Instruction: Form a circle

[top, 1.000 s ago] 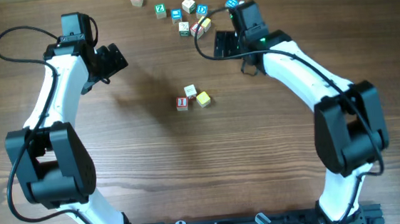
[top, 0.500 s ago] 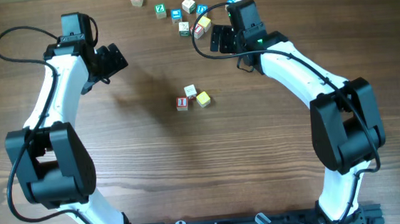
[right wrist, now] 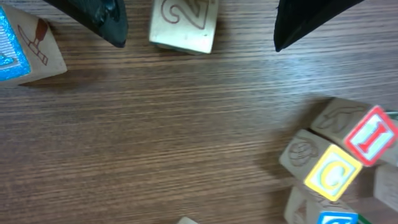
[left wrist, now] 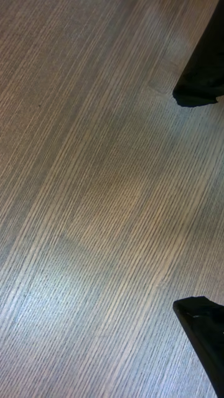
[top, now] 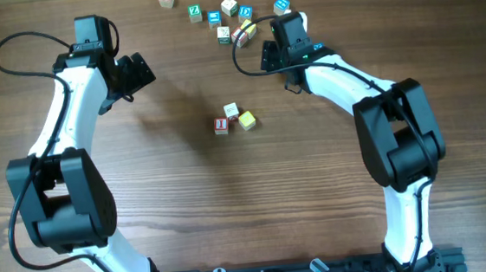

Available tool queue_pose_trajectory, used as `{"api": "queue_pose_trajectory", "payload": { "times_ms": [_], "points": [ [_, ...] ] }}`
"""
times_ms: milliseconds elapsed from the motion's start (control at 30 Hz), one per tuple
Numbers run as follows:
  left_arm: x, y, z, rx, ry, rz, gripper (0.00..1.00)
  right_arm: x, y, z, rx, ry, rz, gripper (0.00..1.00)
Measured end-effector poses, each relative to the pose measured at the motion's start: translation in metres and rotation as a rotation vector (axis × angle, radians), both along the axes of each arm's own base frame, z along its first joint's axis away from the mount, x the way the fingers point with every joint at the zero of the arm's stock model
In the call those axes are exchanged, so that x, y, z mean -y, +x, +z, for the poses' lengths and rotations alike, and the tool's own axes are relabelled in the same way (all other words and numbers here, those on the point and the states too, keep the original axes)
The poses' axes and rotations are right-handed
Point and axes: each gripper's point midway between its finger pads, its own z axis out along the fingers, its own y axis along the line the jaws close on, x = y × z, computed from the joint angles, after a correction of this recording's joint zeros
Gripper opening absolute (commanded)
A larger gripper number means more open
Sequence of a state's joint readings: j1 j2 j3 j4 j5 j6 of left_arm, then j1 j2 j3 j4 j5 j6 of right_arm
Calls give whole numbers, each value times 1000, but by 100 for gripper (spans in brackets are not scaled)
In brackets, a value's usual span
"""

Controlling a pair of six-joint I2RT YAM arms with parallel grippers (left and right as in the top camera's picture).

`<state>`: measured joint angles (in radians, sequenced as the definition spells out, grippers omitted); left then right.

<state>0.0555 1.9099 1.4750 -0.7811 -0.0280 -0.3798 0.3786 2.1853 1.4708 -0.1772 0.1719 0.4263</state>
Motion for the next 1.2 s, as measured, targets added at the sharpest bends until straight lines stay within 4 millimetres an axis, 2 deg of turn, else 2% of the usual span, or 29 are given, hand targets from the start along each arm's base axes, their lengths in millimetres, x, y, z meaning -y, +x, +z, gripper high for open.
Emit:
{"api": "queue_pose_trajectory", "payload": {
  "times_ms": [33,100,200,233,300,367,467,567,633,733,800,867,933,967,1033,1133,1200],
  "points": [
    [0,0,0,0,0,0,100,1,0,-1,1,-5,-4,76],
    [0,0,0,0,0,0,100,2,1,-2,2,-10,-9,65],
    [0,0,0,0,0,0,100,3,1,-2,2,-12,-17,44],
    [0,0,0,0,0,0,100,4,0,-2,0,-17,-14,32],
    [0,0,0,0,0,0,100,4,0,-2,1,-18,-17,15],
    [0,0,0,0,0,0,100,5,1,-2,3,-19,-21,8],
    [0,0,0,0,0,0,100,5,1,0,5,-27,-17,6],
    [0,0,0,0,0,0,100,9,-9,2,-32,-42,-16,7],
    [0,0,0,0,0,0,100,12,-15,13,-47,-48,-15,8],
    [0,0,0,0,0,0,100,15,-29,47,-56,-40,-8,11],
    [0,0,0,0,0,0,100,10,-43,95,-24,22,28,12],
    [0,0,0,0,0,0,100,0,-58,130,-10,98,83,12],
    [0,0,0,0,0,0,100,-9,-76,152,-26,171,134,12],
    [0,0,0,0,0,0,100,-16,-91,160,-67,222,161,12],
    [0,0,0,0,0,0,100,-23,-110,159,-139,271,180,12],
    [0,0,0,0,0,0,100,-39,-150,142,-314,309,208,12],
    [0,0,0,0,0,0,100,-57,-171,136,-382,312,249,12]
  ]
}}
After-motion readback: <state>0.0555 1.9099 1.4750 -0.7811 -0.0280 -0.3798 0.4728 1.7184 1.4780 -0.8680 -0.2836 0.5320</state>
